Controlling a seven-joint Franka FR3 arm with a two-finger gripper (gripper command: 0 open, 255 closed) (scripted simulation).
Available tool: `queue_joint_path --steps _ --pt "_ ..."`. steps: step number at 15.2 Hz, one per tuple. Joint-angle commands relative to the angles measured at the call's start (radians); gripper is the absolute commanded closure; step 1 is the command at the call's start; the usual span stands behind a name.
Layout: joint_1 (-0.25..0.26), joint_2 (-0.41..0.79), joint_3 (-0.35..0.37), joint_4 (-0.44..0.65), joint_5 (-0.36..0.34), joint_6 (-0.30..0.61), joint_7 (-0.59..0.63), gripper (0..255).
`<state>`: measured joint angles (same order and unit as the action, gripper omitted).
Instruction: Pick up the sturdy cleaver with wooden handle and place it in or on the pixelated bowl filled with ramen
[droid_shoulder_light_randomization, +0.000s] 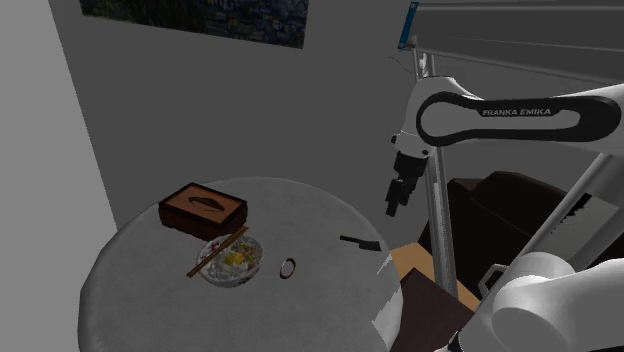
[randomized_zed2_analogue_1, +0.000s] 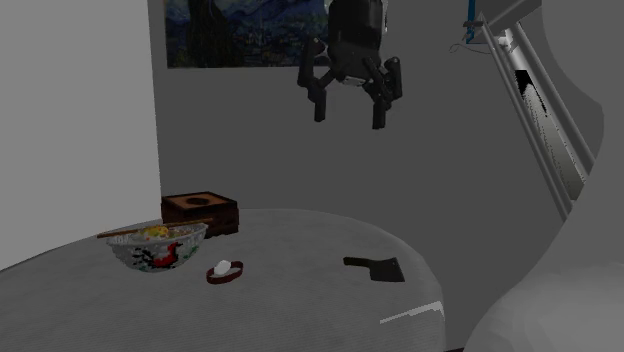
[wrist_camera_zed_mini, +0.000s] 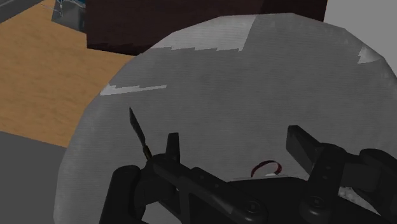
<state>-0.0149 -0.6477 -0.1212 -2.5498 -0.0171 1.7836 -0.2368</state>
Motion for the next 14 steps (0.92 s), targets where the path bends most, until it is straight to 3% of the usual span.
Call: queue_joint_path --steps 1,8,14 --pt "-0.001 0.034 -0.018 -0.032 -0.014 0.079 -0.035 0" --pt "-0.003 0.236 -0.091 -0.089 -0.048 0.37 -0.164 0" --pt "0.01 0.472 -0.15 -0.068 -0.022 0.613 -0.295 0"
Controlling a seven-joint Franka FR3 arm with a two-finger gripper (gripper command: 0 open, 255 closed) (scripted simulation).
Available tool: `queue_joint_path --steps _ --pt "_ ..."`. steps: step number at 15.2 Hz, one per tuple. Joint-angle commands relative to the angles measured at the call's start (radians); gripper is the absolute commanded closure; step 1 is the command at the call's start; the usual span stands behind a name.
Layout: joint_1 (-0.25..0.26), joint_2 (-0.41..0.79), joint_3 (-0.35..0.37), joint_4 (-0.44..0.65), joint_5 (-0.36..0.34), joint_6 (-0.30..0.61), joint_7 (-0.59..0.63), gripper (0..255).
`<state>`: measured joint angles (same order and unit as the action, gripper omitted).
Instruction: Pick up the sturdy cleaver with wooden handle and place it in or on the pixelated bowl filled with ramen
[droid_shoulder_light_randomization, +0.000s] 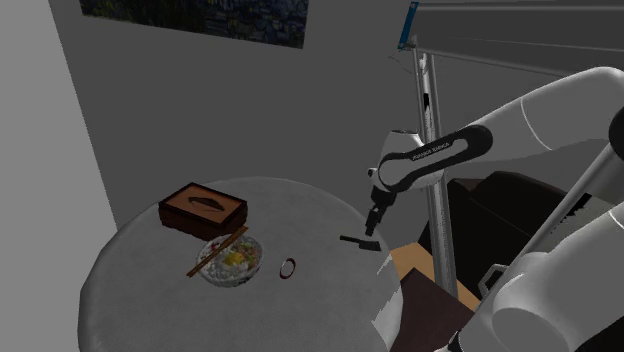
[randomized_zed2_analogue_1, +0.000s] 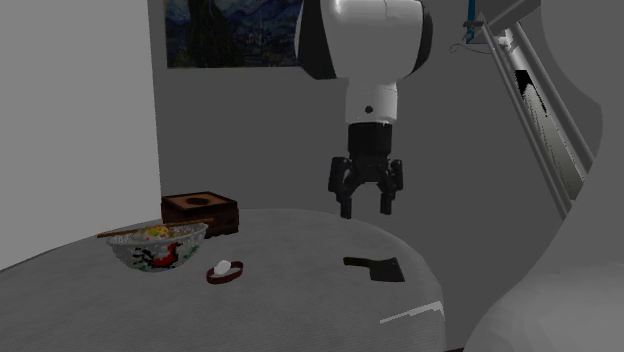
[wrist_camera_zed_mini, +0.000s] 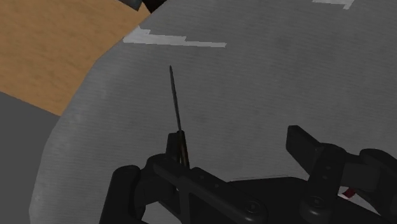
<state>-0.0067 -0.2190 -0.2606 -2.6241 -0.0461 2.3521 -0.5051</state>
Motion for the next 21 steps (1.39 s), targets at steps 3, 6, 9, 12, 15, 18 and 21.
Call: queue_joint_path --steps 3,6,9,12,15,18,21 --pt "0.011 0.175 -0.031 0.04 0.055 0.153 -0.11 0" --pt "0.009 0.311 -0.033 0.09 0.13 0.246 -0.209 0" --pt "0.005 0.341 -0.025 0.09 0.15 0.275 -0.224 0" --pt "0.0 0.384 -0.014 0.09 0.182 0.316 -0.247 0" --pt "-0.007 0.423 -0.001 0.092 0.211 0.35 -0.268 0" --pt "-0.007 0.423 -0.001 0.092 0.21 0.35 -0.268 0" --pt "-0.007 0.423 -0.001 0.092 0.21 0.35 -0.268 0"
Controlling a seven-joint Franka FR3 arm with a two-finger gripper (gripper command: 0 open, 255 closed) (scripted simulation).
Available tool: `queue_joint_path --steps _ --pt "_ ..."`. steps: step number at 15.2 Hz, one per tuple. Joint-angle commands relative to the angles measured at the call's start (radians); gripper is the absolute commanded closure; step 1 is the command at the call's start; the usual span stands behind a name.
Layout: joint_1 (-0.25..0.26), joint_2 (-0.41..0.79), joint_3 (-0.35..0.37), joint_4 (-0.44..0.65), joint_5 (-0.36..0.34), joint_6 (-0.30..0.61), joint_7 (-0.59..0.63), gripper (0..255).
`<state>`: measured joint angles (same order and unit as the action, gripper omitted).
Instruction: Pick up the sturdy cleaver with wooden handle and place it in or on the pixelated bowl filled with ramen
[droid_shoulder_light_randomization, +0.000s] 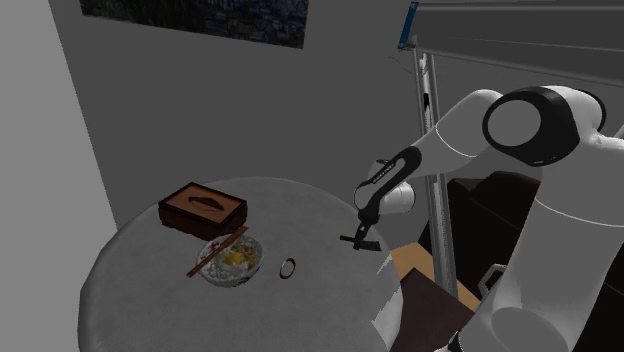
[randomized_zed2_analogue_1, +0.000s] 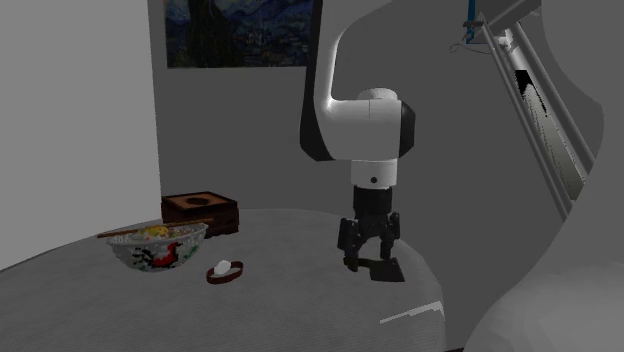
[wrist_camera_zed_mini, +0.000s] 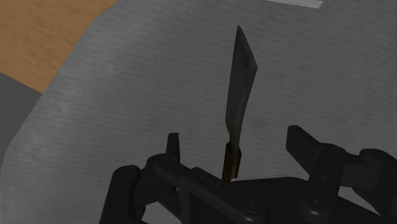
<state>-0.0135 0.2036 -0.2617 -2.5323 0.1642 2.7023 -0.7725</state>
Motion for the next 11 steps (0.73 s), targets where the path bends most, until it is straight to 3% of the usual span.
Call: queue_joint_path --steps 1,2,11 --pt "0.0 0.0 0.0 0.0 0.0 0.0 0.0 0" --pt "0.0 0.0 0.0 0.0 0.0 0.0 0.0 255" --pt "0.0 0.0 0.0 0.0 0.0 0.0 0.0 255"
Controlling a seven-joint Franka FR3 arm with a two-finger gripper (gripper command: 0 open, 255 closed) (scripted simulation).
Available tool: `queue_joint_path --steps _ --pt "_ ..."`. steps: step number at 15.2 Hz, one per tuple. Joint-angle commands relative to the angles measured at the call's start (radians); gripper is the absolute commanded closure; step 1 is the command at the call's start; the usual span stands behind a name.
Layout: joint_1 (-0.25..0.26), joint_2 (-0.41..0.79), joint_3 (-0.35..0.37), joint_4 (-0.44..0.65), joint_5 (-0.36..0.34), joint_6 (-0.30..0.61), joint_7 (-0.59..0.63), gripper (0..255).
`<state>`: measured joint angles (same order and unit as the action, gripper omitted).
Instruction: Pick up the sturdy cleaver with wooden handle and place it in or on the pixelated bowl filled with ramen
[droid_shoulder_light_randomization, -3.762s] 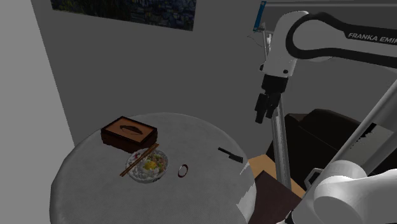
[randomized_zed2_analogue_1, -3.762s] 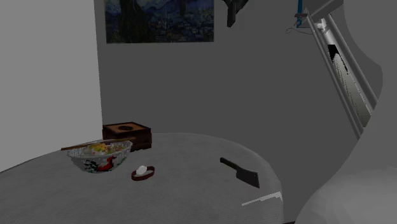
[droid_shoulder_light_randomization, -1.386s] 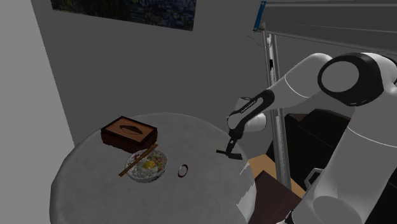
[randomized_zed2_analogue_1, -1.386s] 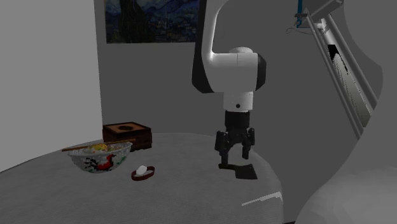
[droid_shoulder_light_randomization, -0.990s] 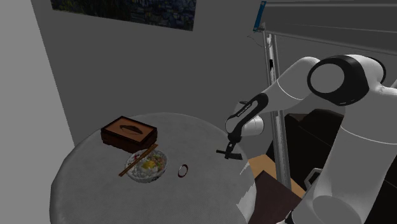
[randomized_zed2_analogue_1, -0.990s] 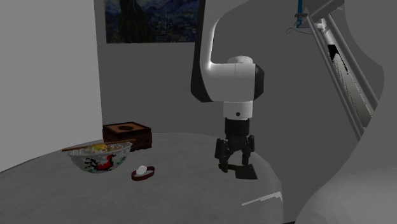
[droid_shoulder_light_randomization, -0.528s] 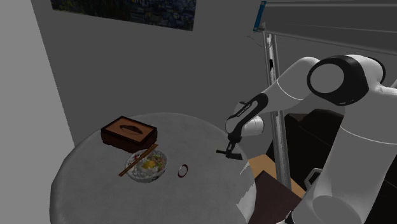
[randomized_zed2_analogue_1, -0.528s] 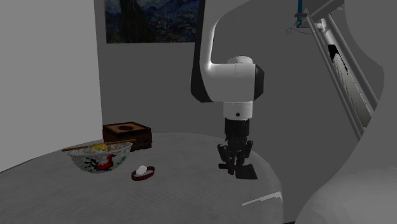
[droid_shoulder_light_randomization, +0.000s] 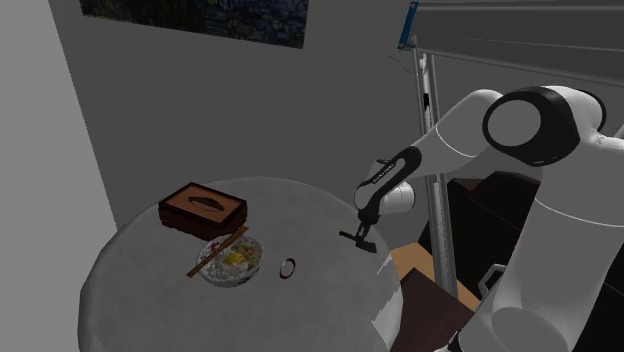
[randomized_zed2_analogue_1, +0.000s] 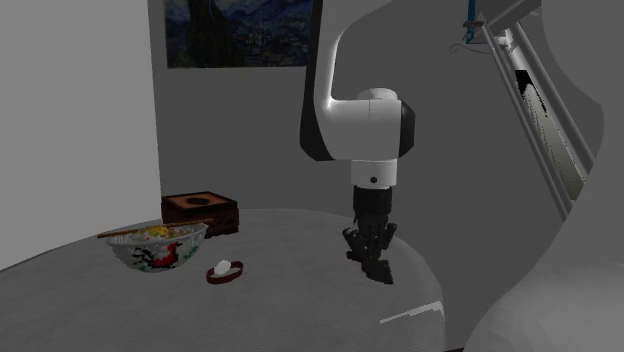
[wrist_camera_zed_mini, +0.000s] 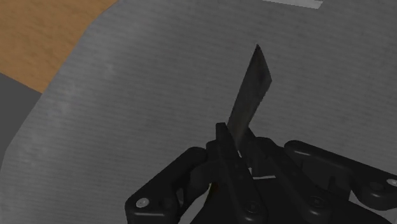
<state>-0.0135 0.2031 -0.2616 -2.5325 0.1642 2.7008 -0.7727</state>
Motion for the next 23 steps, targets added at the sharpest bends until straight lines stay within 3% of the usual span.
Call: queue_joint_path --steps 1,4,5,7,8,9,16,23 --pt "0.003 -0.015 -0.006 -0.001 -0.011 -0.011 0.008 255" --pt "0.006 -0.033 -0.011 -0.004 -0.024 -0.026 0.017 255" --pt "0.006 -0.033 -0.011 -0.004 -0.024 -0.026 0.017 0" --pt "0.091 0.009 -0.057 0.149 -0.214 -0.244 0.213 0" --pt "0.121 0.047 -0.061 0.238 -0.266 -0.356 0.27 0" --pt "0.132 0.065 -0.062 0.275 -0.282 -0.401 0.287 0" --pt "0.118 0.135 -0.058 0.244 -0.266 -0.301 0.275 0" --pt "0.117 0.135 -0.058 0.244 -0.266 -0.301 0.275 0"
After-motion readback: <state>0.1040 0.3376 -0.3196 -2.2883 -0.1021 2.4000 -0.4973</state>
